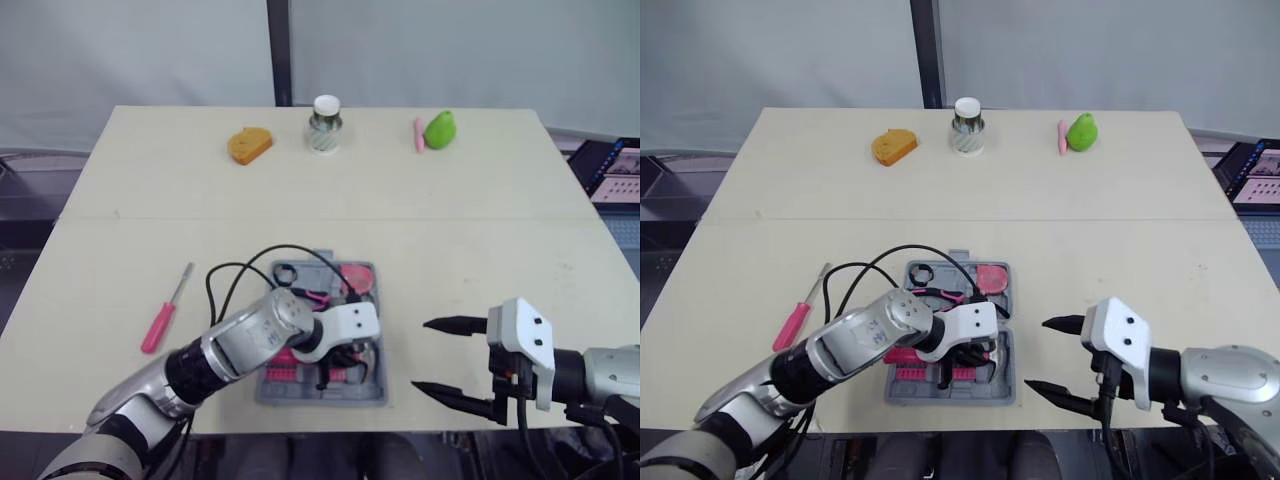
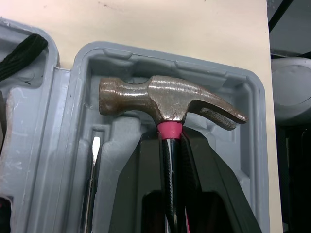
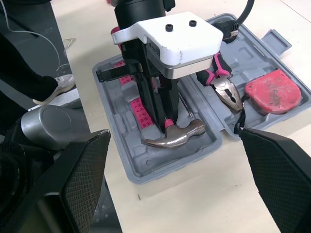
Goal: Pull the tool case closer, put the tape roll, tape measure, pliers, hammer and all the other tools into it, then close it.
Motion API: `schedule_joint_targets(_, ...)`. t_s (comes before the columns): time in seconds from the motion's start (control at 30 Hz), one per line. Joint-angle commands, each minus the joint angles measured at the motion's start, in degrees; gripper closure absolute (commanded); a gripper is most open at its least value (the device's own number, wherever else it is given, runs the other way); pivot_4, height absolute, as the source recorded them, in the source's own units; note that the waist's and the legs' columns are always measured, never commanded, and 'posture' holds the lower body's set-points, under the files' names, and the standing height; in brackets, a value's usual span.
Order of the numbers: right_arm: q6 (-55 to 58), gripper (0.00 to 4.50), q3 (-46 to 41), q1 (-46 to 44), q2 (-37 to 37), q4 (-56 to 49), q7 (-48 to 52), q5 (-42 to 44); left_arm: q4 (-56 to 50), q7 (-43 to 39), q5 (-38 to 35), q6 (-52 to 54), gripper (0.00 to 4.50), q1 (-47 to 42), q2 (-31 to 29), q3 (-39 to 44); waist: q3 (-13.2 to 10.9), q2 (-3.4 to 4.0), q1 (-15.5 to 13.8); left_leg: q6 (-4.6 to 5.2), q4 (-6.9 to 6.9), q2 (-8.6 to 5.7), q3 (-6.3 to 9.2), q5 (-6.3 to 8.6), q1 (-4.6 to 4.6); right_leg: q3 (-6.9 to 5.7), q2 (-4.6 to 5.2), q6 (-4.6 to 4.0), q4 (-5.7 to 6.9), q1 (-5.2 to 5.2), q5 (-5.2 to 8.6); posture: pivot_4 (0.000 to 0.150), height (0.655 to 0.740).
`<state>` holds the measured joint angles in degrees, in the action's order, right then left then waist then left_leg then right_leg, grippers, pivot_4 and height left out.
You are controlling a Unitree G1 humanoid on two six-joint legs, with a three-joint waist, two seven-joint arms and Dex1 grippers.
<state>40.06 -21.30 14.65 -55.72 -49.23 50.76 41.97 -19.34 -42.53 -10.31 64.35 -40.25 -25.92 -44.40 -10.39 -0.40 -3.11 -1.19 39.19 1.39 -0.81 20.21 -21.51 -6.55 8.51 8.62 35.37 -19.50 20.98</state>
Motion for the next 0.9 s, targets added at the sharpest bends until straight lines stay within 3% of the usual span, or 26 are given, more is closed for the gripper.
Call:
schedule_joint_targets(0.03,-0.1,0.0,-2.31,0.53,-0.03,-2.76,-0.75,0.99,-0.53,-0.11,0.54,-1.06,4.44,-1.28,0.82,-0.12,0.0,0.0,0.0,0.0,0.0,0.0,0.0,0.0,0.0,0.0,0.0,0.0,0.0,0.0,0.0,0.15,0.74)
schedule_joint_targets(0.9,0.61,0.0,-2.29,0.8,0.25,-3.69,-3.14,1.68,0.97,-1.31,1.51,-0.76,4.44,-2.92,1.26,-1.31,0.0,0.0,0.01,0.0,0.02,-0.01,0.0,0.0,0.01,0.01,0.0,0.0,0.06,0.0,0.0,0.15,0.74)
